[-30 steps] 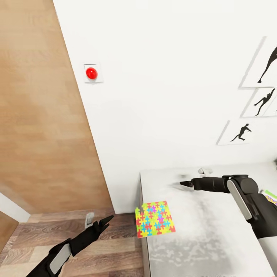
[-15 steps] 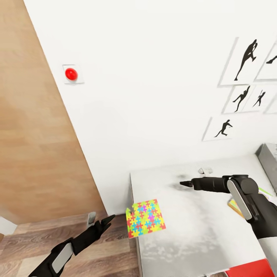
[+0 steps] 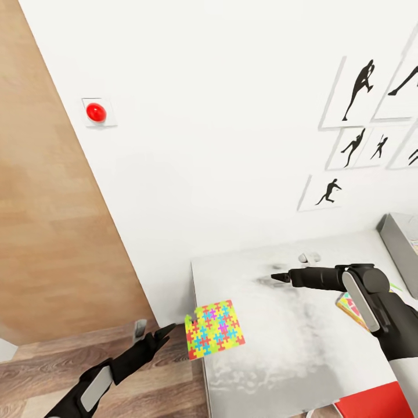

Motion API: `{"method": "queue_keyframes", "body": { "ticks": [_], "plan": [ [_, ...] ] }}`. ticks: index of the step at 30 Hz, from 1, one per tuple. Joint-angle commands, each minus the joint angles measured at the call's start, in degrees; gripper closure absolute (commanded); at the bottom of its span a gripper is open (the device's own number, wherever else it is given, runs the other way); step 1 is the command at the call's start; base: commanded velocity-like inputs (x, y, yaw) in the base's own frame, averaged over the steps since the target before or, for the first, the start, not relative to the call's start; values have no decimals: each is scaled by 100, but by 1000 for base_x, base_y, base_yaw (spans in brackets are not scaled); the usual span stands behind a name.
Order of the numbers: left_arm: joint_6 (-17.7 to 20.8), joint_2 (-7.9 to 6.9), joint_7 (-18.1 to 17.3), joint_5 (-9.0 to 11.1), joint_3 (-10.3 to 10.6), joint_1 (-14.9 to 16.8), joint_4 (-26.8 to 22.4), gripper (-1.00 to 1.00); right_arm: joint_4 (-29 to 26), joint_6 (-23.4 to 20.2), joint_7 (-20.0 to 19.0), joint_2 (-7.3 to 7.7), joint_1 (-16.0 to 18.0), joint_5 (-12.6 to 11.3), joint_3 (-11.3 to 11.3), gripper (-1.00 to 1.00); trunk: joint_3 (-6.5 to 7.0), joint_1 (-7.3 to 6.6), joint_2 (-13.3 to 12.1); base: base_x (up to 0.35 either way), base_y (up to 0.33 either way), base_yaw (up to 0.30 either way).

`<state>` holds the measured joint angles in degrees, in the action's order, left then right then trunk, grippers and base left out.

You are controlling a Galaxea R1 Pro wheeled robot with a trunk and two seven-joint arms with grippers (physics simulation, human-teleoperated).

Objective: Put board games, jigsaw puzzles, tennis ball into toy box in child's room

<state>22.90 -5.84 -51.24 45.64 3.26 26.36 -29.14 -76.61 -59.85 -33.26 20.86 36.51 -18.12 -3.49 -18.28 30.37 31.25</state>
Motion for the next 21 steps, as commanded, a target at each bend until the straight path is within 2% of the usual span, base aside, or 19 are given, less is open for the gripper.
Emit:
{"method": "queue_keyframes", "body": {
  "ticks": [1,21],
  "plan": [
    [40,3,1,60,31,5,-1,-100,-3,-15,-40,2,6,37,-4,-100,-9,2,8,0,0,-22],
    [41,50,15,61,26,47,-4,-100,-6,-15,-40,-13,5,36,-8,-100,-9,2,8,0,0,-7]
  ]
}}
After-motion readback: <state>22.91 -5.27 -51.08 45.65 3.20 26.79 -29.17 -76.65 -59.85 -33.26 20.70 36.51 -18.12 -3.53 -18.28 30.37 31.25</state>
